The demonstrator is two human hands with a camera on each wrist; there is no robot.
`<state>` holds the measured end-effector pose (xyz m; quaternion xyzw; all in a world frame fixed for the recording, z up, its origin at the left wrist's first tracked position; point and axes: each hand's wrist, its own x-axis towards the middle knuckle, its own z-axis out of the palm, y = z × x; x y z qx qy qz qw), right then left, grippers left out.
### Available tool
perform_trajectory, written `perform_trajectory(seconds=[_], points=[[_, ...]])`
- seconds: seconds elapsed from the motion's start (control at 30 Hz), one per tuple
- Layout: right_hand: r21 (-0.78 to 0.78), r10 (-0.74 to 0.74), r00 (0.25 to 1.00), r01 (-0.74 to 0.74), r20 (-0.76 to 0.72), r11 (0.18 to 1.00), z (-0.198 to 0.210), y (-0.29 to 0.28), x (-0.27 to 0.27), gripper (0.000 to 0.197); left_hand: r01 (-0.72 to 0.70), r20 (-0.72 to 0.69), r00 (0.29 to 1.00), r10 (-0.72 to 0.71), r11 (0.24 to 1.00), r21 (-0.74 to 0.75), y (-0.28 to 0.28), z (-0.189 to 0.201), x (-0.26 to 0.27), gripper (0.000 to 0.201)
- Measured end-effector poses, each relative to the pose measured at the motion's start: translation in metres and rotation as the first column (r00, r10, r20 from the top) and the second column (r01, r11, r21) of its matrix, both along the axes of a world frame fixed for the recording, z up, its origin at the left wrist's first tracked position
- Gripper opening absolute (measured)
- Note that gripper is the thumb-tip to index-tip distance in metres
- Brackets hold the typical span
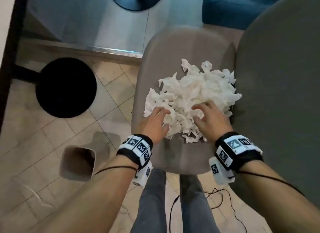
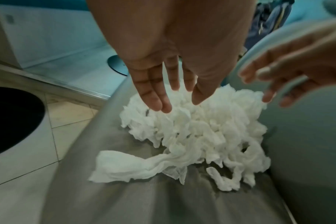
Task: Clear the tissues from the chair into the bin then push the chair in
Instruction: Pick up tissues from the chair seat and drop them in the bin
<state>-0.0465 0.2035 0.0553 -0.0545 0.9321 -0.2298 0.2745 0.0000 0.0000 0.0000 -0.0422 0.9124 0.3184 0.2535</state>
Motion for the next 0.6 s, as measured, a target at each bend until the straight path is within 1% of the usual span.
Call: perform_trajectory(seconds=[0.07, 0.1, 0.13, 0.17, 0.2, 0.23, 0.3, 0.37, 0.43, 0.5, 0.6], points=[[0.074, 0.026, 0.999, -0.024, -0.021, 0.997, -0.019, -0.008, -0.014, 0.041, 0.021, -0.006, 1.000, -0.022, 0.997, -0.077, 0.009, -0.020, -0.010, 0.052], [0.094, 0.040, 0.999, -0.039, -0.007, 0.995, -0.033, -0.010, -0.019, 0.047, 0.039, 0.000, 0.999, -0.039, 0.993, -0.112, 0.015, -0.032, -0.014, 0.054], [0.112, 0.054, 0.998, -0.056, 0.022, 0.992, -0.039, -0.012, -0.022, 0.053, 0.059, 0.020, 0.998, -0.057, 0.989, -0.136, 0.019, -0.034, -0.014, 0.056], [0.125, 0.062, 0.997, -0.067, 0.041, 0.990, -0.052, -0.011, -0.025, 0.057, 0.075, 0.021, 0.997, -0.073, 0.984, -0.160, 0.023, -0.044, -0.015, 0.055], [0.138, 0.071, 0.996, -0.079, 0.061, 0.987, -0.060, -0.010, -0.026, 0.059, 0.090, 0.031, 0.996, -0.086, 0.979, -0.183, 0.026, -0.049, -0.015, 0.053], [0.154, 0.084, 0.994, -0.094, 0.072, 0.984, -0.068, -0.006, -0.028, 0.058, 0.102, 0.028, 0.995, -0.098, 0.975, -0.199, 0.027, -0.053, -0.015, 0.049], [0.166, 0.082, 0.994, -0.093, 0.070, 0.982, -0.077, 0.002, -0.031, 0.048, 0.059, -0.020, 0.998, -0.064, 0.985, -0.164, 0.029, -0.054, -0.012, 0.040], [0.101, 0.047, 0.998, -0.051, 0.038, 0.994, -0.078, 0.010, -0.030, 0.035, -0.058, -0.090, 0.995, 0.052, 0.996, -0.063, 0.030, -0.048, -0.007, 0.033], [0.002, -0.046, 0.999, 0.046, 0.012, 0.999, -0.073, 0.019, -0.028, 0.028, -0.220, -0.154, 0.962, 0.227, 0.974, 0.058, 0.029, -0.037, -0.003, 0.024], [-0.044, -0.173, 0.985, 0.174, 0.019, 0.984, -0.062, 0.027, -0.030, 0.027, -0.377, -0.180, 0.899, 0.400, 0.914, 0.150, 0.026, -0.020, -0.003, 0.019], [-0.093, -0.338, 0.940, 0.340, 0.033, 0.936, -0.039, 0.029, -0.039, 0.034, -0.585, -0.157, 0.764, 0.625, 0.775, 0.237, 0.019, -0.004, -0.011, 0.031]])
